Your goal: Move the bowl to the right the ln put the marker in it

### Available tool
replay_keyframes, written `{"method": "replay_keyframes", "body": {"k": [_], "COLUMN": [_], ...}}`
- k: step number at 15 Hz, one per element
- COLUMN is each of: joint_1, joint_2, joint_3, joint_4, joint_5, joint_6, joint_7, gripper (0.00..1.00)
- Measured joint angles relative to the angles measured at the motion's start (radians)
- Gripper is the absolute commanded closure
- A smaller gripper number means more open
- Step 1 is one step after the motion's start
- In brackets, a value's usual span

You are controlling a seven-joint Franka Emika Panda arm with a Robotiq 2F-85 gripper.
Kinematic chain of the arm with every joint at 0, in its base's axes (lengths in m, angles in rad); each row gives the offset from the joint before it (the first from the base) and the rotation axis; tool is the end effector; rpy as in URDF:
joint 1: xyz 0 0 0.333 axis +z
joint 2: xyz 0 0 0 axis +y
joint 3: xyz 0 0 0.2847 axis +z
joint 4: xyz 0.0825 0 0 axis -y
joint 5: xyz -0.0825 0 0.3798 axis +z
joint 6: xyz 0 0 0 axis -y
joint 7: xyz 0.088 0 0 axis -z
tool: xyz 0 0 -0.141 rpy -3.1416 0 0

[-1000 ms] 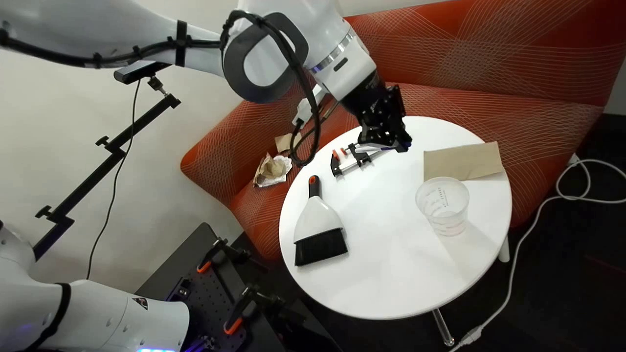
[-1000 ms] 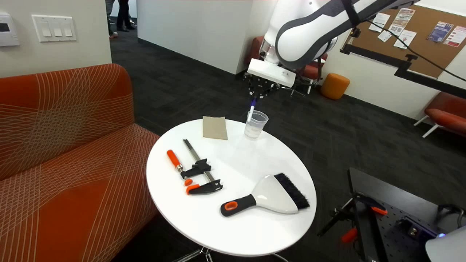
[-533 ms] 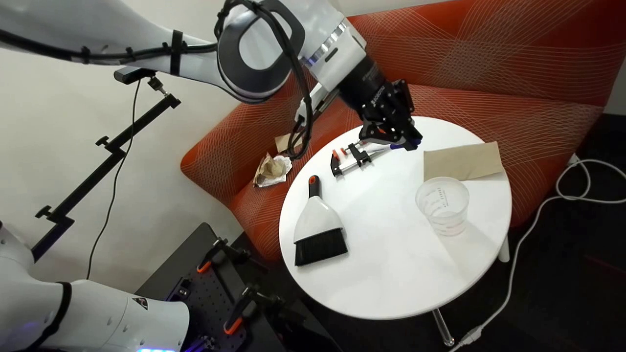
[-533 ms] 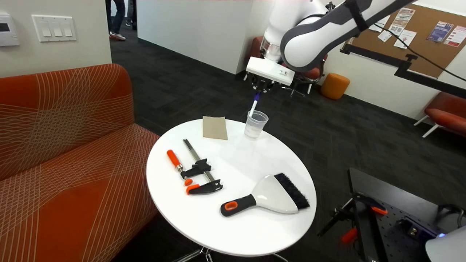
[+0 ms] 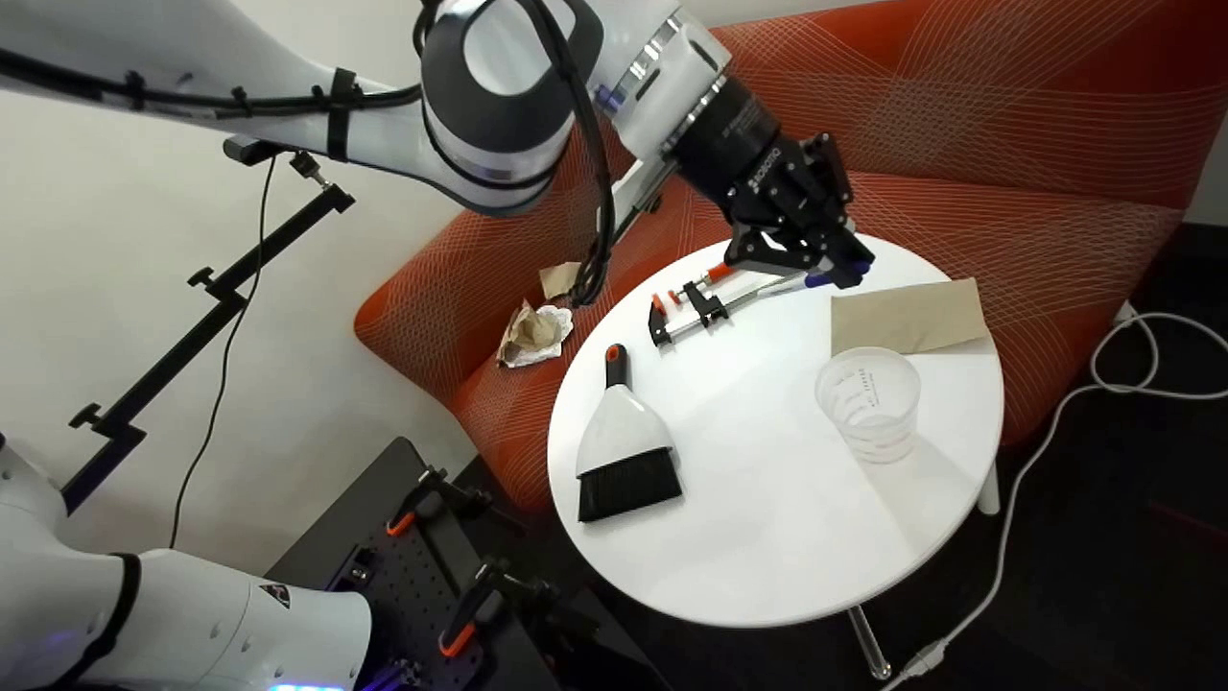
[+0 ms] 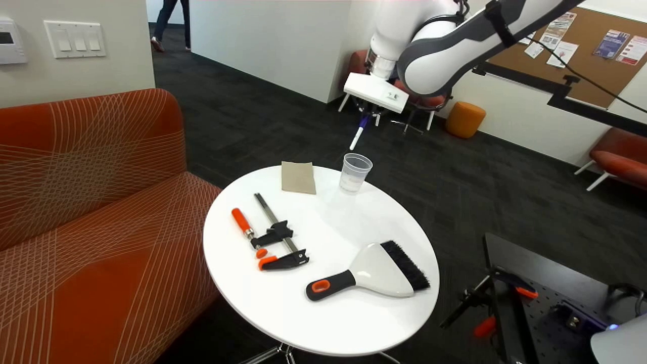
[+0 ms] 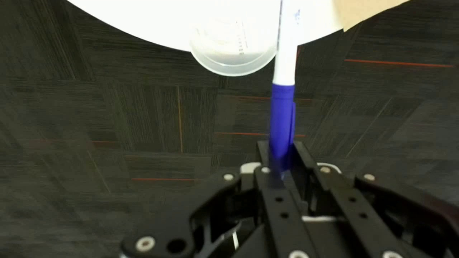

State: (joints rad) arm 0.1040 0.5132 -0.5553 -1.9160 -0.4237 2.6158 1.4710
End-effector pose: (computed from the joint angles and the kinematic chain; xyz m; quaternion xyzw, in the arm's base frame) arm 0.5848 -0.2688 0.2301 0.7098 -0.6496 0.2164 0.1655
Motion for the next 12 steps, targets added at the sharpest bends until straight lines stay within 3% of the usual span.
{"method": "replay_keyframes", "body": {"k": [7, 12], "joint_1": [0.027, 0.036], "joint_2": [0.058, 0.109], "joint_3": [-0.06, -0.057], "joint_4": [0.074, 0.131], "joint_5": [-0.217, -0.403], "joint_6": [-0.083, -0.208], "joint_7": [0.246, 0.458], "gripper": [0.95, 0.95]}}
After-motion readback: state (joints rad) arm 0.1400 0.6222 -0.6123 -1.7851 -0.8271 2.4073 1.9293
